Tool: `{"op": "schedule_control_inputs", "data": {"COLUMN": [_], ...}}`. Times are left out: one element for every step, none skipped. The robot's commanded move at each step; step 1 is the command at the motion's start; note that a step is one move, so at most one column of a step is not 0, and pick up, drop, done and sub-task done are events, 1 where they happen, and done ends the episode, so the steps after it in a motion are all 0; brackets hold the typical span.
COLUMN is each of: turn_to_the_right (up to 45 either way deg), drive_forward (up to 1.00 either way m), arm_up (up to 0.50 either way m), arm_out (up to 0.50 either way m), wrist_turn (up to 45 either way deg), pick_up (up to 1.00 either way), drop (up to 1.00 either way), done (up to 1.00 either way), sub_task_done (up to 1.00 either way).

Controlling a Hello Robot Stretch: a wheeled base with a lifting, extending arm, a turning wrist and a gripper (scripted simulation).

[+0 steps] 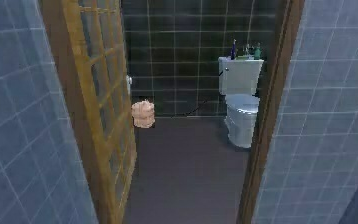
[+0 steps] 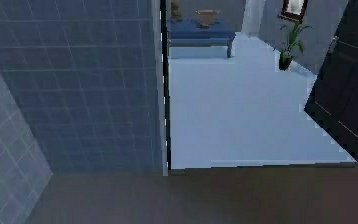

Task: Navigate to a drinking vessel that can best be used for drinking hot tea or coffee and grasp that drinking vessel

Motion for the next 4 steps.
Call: {"op": "schedule_control_inputs", "data": {"turn_to_the_right": [0.0,24.0,0.0,12.0], "drive_forward": [1.00,0.00,0.10,0.00], "arm_up": [0.00,0.00,0.00,0.00], "arm_out": [0.00,0.00,0.00,0.00], "wrist_turn": [0.0,0.0,0.0,0.0], "pick_up": [0.00,0.00,0.00,0.00], "drop": [0.00,0.00,0.00,0.00], "done": [0.00,0.00,0.00,0.00], "sub_task_done": [0.00,0.00,0.00,0.00]}}
